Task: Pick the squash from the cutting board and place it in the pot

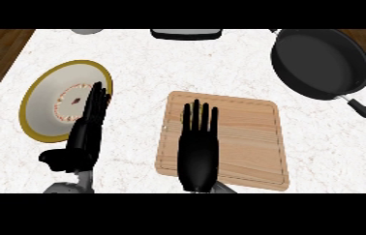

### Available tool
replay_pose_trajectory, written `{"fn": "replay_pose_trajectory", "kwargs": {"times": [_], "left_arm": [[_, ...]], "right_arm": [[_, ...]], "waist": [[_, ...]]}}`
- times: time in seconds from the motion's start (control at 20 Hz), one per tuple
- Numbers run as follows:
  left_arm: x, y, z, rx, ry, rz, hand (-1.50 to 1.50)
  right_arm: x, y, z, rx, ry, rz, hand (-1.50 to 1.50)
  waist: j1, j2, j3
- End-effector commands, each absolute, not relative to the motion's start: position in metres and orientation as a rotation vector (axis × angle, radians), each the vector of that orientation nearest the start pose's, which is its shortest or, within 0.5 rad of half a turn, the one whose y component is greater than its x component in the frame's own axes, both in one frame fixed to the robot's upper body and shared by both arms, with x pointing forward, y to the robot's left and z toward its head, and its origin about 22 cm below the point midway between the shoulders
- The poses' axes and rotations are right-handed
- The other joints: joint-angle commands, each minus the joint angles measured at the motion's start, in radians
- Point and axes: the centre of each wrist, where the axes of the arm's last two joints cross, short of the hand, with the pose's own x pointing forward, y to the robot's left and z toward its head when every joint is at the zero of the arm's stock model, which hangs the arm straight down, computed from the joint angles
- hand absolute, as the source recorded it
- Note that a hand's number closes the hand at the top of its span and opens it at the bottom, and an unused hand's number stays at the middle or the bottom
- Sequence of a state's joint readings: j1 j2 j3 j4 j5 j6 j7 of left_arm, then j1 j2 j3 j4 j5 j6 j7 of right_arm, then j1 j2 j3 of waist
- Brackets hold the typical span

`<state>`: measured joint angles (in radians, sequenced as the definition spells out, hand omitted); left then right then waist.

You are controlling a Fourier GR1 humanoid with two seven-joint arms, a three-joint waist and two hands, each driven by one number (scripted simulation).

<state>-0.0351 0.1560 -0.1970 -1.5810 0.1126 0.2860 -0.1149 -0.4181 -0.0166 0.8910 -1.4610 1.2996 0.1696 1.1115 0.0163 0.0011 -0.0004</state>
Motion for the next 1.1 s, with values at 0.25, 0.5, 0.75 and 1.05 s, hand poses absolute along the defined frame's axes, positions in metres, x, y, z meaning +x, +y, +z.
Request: {"fn": "replay_pose_trajectory", "kwargs": {"times": [0.25,0.5,0.75,1.05], "left_arm": [[0.247,0.229,0.004,0.104,-1.719,0.013,0.00],[0.256,0.207,-0.004,0.095,-1.711,0.026,0.00],[0.248,0.217,0.005,0.108,-1.700,0.024,0.00],[0.241,0.226,0.007,0.105,-1.715,0.023,0.00]], "right_arm": [[0.242,0.003,0.045,-1.350,-1.011,1.164,-1.50],[0.249,-0.003,0.018,-1.367,-1.003,1.161,-1.50],[0.257,-0.006,0.021,-1.356,-0.983,1.160,-1.50],[0.274,-0.014,-0.006,-1.459,-1.057,1.218,1.50]], "waist": [[0.000,0.001,0.000],[-0.004,0.002,0.000],[-0.007,0.000,0.000],[0.001,0.001,0.000]]}}
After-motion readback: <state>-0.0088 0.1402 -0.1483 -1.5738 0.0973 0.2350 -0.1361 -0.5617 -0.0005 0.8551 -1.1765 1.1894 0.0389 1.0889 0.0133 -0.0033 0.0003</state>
